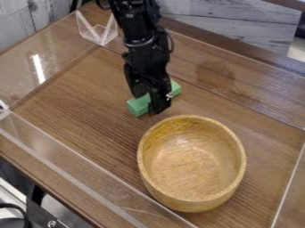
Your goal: Put the green block in the brown bowl
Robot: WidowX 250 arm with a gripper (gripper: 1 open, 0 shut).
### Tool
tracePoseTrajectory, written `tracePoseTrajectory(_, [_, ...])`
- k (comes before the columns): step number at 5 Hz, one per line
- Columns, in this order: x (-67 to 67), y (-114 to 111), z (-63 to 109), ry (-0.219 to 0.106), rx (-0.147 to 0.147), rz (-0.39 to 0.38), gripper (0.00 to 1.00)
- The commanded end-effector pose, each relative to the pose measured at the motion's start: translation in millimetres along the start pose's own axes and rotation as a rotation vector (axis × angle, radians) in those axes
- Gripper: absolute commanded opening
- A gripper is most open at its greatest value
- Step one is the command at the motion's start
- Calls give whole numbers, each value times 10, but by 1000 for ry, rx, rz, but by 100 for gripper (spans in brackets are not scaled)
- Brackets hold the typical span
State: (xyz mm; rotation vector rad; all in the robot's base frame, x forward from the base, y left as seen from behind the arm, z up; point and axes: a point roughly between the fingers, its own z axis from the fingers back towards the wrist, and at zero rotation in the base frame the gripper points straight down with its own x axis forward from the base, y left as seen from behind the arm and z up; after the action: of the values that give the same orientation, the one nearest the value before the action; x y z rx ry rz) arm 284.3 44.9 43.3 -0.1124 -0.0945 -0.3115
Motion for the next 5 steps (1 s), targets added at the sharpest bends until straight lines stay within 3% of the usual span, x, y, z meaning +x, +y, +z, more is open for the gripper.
tracePoseTrajectory(1, [81, 81, 41, -43, 21, 3, 100])
tracePoseTrajectory(5, [88, 138, -220, -31, -3, 25, 100])
